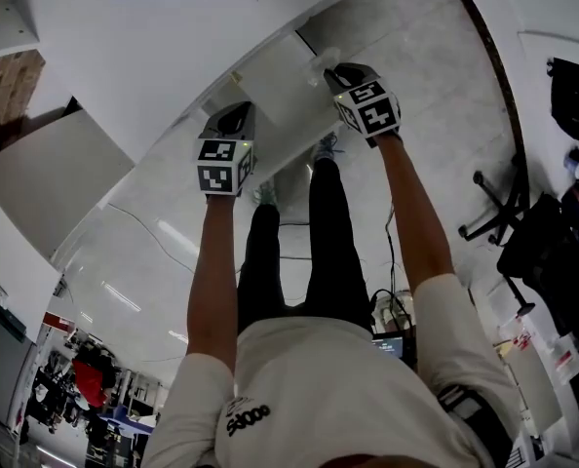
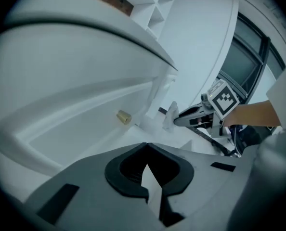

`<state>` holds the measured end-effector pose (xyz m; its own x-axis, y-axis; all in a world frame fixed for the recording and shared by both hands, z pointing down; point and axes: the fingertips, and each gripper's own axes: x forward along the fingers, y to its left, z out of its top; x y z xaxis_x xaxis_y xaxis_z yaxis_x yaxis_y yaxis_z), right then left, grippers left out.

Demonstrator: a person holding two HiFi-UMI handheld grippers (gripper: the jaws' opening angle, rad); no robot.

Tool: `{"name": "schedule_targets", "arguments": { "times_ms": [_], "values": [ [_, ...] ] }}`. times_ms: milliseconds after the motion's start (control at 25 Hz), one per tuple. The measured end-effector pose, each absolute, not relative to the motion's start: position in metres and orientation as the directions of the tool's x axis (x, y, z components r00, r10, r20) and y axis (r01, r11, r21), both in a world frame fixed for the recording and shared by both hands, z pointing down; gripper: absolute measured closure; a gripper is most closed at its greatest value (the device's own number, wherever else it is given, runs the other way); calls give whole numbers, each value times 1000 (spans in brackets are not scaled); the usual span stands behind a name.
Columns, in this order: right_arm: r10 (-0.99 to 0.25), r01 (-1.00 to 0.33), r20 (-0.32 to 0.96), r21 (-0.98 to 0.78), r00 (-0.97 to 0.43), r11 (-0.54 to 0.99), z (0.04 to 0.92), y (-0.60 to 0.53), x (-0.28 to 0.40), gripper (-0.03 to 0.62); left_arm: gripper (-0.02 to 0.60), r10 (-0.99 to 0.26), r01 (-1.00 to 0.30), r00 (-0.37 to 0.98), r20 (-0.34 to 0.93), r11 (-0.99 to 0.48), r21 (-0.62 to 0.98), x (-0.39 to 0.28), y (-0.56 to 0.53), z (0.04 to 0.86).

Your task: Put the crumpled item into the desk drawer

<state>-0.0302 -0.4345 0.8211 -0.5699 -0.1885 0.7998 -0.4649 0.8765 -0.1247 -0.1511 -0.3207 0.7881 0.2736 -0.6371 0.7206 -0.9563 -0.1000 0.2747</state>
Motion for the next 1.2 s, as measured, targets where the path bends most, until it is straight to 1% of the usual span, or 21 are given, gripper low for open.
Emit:
{"name": "schedule_targets", "arguments": {
  "times_ms": [200,400,480,680,840,1080,1200],
  "values": [
    [-118,-411,830,-141,-544,901,878,-430,-59,545,568,-628,-946,293,721,-83,313,-147,-319,817],
    [-18,-399,851,-228,-525,888,939,-419,-94,545,568,-594,-950,295,748,-102,294,-158,-304,845],
    [-12,-419,868,-228,-497,879,961,-417,-95,545,568,-589,-950,296,752,-102,294,-159,-302,854],
    [2,-519,922,-220,-388,826,1009,-411,-83,545,568,-583,-942,312,751,-87,324,-161,-294,870],
    [14,-531,947,-193,-322,825,1033,-408,-74,545,568,-574,-940,320,754,-94,327,-164,-288,878],
    [24,-554,950,-202,-312,808,1052,-404,-78,543,568,-578,-942,309,755,-80,325,-172,-282,886],
    [10,-574,943,-212,-334,791,1049,-407,-80,523,568,-585,-937,324,743,-92,336,-168,-282,884]
  ]
}}
